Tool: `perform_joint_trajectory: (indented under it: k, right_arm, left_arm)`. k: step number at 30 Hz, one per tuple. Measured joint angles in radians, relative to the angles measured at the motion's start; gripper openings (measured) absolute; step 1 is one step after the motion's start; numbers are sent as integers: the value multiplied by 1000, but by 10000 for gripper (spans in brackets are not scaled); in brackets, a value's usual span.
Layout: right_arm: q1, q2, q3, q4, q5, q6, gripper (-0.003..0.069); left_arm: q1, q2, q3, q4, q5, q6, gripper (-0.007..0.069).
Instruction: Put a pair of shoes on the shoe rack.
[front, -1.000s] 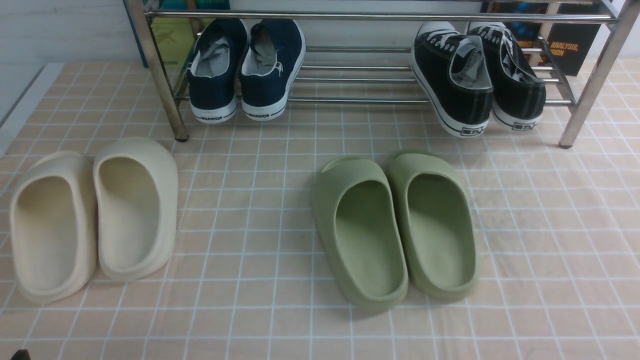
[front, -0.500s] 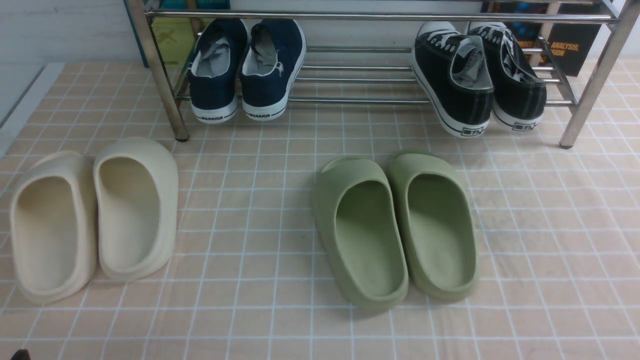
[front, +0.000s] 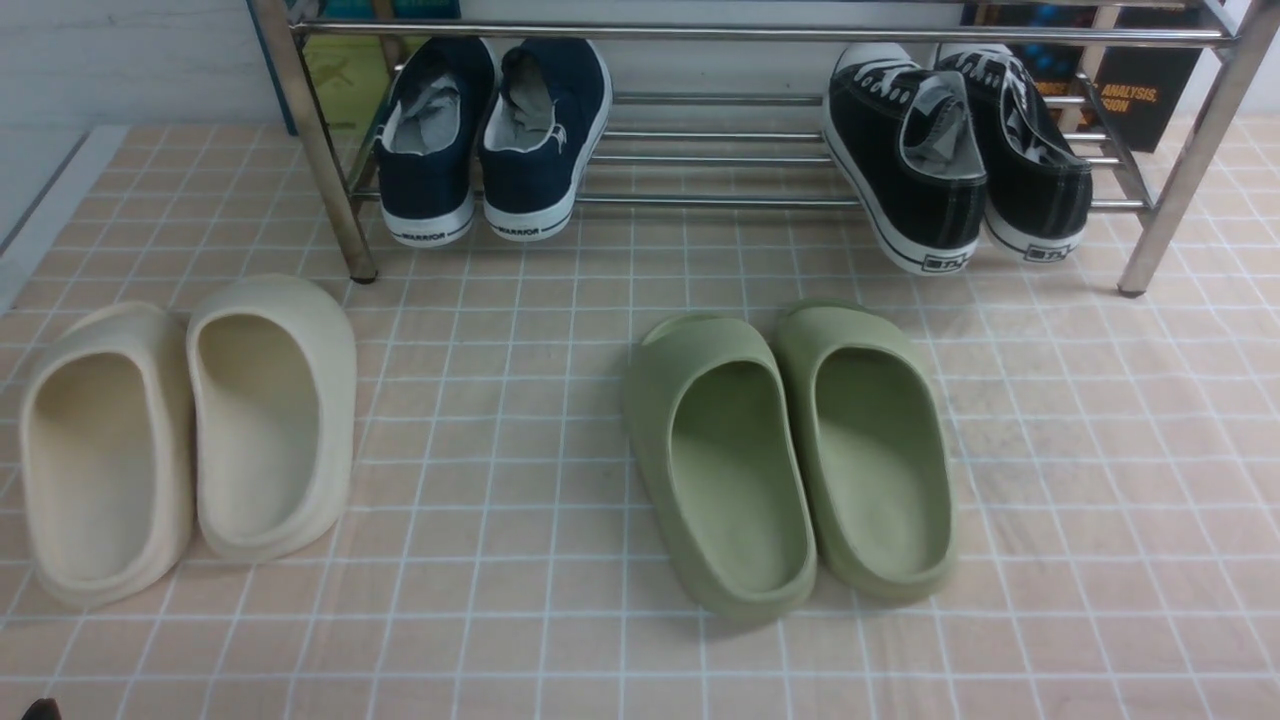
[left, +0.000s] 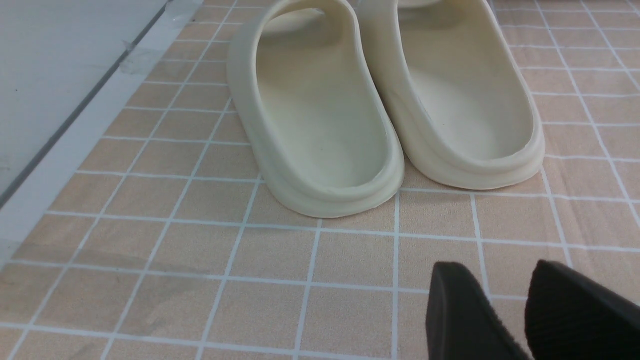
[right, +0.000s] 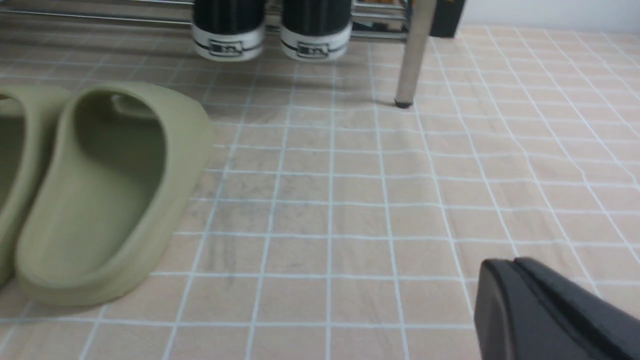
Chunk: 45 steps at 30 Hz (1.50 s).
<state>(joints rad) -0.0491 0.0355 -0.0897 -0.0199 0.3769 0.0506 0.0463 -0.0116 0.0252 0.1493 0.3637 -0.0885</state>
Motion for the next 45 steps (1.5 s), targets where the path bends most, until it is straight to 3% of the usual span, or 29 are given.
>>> perform_joint_trajectory:
  k: [4, 7, 16, 45]
  right_arm:
    - [-25, -45, 95, -82, -17, 115, -19]
    - [-26, -45, 108, -88, -29, 132, -19]
    - [41, -45, 107, -87, -15, 77, -19]
    - [43, -45, 107, -87, -15, 71, -5]
  left_arm:
    - [0, 0, 0, 0, 0, 0, 238]
    - [0, 0, 0, 0, 0, 0, 238]
    - [0, 0, 0, 0, 1, 0, 238]
    - [0, 0, 0, 0, 2, 0, 238]
